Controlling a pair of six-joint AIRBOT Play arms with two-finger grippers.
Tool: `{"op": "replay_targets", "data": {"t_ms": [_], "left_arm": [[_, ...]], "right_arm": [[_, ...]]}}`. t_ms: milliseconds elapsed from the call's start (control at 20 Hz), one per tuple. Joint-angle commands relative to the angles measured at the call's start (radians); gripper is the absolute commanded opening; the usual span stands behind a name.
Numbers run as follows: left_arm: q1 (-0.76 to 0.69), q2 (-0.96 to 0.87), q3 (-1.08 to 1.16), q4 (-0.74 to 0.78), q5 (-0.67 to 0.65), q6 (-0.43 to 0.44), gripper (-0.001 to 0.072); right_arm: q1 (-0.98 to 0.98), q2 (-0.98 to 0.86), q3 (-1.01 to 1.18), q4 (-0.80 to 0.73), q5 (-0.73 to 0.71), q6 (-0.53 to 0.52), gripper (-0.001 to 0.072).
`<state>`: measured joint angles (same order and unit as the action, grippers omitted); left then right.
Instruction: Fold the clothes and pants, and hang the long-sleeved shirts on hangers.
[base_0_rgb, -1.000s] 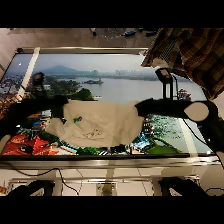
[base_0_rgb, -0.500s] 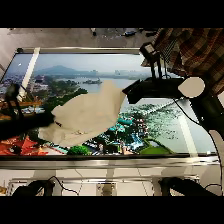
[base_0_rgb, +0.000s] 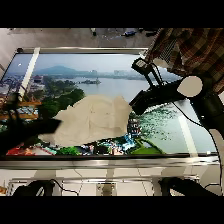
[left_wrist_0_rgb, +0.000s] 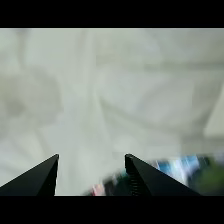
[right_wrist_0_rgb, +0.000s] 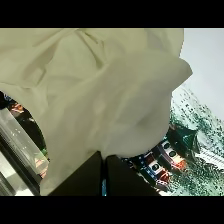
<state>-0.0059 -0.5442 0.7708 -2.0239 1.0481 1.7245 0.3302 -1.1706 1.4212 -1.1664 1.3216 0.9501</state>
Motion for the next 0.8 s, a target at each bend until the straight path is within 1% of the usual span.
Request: {"op": "replay_targets", "data": {"t_ms": [0, 100, 200, 300, 400, 500, 600, 750], "left_arm": [[0.183, -0.063, 0.16, 0.186, -0.051, 0.031, 0.0471], [0.364, -0.157, 0.204, 0.247, -0.066, 0.032, 0.047], [0.563, -0.264, 0.207, 0.247, -0.103, 0.045, 0.0471], [0.735, -0.374, 0.207, 0.248, -0.154, 0.088, 0.0471], [0.862, -0.463, 0.207, 0.247, -0.23, 0.121, 0.0488], [0.94, -0.529, 0.207, 0.248, -0.304, 0.176, 0.0489], [0.983, -0.573, 0.207, 0.253, -0.338, 0.312, 0.0495], [0.994, -0.623, 0.207, 0.328, -0.438, 0.365, 0.0495]], "right_arm": [[0.001, -0.001, 0.001, -0.008, 0.015, 0.002, 0.0023], [0.001, -0.001, 0.001, -0.008, 0.015, 0.002, 0.0023], [0.001, -0.001, 0.001, -0.005, 0.015, 0.001, 0.0023], [0.001, -0.001, 0.001, 0.009, 0.015, 0.001, 0.0023], [0.001, -0.001, 0.001, 0.022, 0.015, 0.001, 0.0023], [0.001, -0.001, 0.001, 0.026, 0.014, 0.001, 0.0023], [0.001, -0.001, 0.001, 0.031, 0.016, 0.002, 0.0023], [0.001, -0.001, 0.001, 0.031, 0.018, 0.003, 0.0023]]}}
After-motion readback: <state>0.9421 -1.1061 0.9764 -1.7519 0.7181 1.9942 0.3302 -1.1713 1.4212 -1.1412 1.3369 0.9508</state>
